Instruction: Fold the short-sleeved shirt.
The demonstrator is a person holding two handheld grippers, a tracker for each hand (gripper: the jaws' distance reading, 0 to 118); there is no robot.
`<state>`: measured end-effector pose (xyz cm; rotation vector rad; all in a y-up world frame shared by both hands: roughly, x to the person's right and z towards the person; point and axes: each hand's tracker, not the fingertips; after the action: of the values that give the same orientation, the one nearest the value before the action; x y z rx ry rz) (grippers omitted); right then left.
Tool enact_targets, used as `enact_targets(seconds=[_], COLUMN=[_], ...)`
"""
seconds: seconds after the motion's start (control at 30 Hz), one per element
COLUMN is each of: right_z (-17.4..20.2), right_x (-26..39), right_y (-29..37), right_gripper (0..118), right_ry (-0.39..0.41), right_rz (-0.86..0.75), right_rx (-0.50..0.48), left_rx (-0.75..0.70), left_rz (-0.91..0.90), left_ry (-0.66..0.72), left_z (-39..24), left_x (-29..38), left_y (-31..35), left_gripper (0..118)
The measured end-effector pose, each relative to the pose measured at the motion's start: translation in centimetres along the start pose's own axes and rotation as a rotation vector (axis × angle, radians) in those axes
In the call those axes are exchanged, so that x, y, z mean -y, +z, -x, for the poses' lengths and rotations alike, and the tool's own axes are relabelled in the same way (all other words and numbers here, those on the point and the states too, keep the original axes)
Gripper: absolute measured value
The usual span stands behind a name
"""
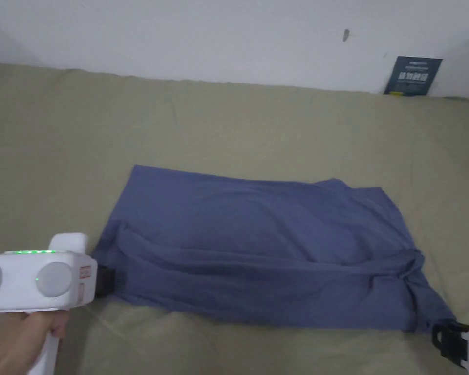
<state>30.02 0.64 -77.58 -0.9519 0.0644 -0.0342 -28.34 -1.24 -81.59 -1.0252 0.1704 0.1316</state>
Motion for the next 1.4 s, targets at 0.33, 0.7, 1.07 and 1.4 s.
enact_targets(seconds=[0.33,0.7,1.07,1.4], right_z=[-0.6,-0.3,-0.4,-1.4], right_x=[-2.9,-4.1,-3.9,1.7], right_y=[-1.3,-4.6,-0.4,3.8], right_gripper=[116,13,12,12], right_ry=[-0.043,-0.114,-0.096,-0.121], right_rz=[0.022,0.088,0.036,0.069], right_rx=[-0.038,-0.037,-0.074,-0.110], left_rx=[0.051,0.047,0.029,0.032], left_rz=[0.002,0.038,0.030,0.029], left_ry=[0.039,0.041,0.020,0.042], left_z=[-0.7,-0.9,-0.9,1.1], left_x=[-0.8,-1.0,-1.3,5.6], left_y=[1.9,1.1,4.0,9.0], left_gripper=[9,9,8,8])
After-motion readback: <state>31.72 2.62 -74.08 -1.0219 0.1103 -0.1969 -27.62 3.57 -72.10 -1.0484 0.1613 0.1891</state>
